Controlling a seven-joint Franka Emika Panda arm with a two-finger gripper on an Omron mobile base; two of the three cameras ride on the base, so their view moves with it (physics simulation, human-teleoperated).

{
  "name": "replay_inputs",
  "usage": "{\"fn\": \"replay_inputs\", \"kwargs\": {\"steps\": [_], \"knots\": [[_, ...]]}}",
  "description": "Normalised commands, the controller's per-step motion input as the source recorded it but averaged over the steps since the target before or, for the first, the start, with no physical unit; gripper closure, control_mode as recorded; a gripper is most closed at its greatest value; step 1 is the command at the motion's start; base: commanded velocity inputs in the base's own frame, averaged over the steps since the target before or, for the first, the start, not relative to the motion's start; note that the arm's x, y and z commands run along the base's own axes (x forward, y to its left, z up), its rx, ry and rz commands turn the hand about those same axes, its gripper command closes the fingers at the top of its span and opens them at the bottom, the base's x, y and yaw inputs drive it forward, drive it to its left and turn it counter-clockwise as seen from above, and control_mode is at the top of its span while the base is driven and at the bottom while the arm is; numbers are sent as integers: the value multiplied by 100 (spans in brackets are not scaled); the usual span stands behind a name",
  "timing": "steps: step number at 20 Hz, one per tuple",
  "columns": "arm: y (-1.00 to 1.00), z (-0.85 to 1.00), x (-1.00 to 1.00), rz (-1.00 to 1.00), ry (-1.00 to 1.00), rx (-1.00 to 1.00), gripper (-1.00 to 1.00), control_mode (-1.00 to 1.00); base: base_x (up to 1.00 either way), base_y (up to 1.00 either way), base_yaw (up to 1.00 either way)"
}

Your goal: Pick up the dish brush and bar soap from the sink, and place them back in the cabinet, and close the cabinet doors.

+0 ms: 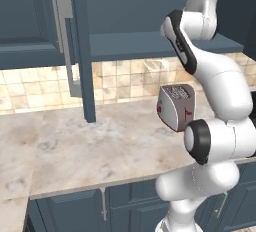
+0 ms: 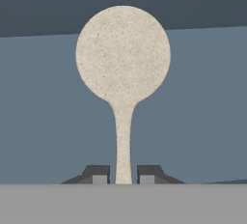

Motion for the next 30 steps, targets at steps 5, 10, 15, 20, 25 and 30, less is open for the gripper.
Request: {"fn": "replay_inputs", "kwargs": {"steps": [5,10,15,20,25,30], "knots": [[0,-2,39,0,-1,0,100,-100,0,0,0],[0,0,38,0,0,0,100,-100,0,0,0],[0,0,35,0,-1,0,100,-100,0,0,0],[0,0,31,0,-3,0,100,-100,0,0,0],[0,-1,29,0,-3,0,100,-100,0,0,0],[0,-9,23,0,-5,0,100,-100,0,0,0]]}}
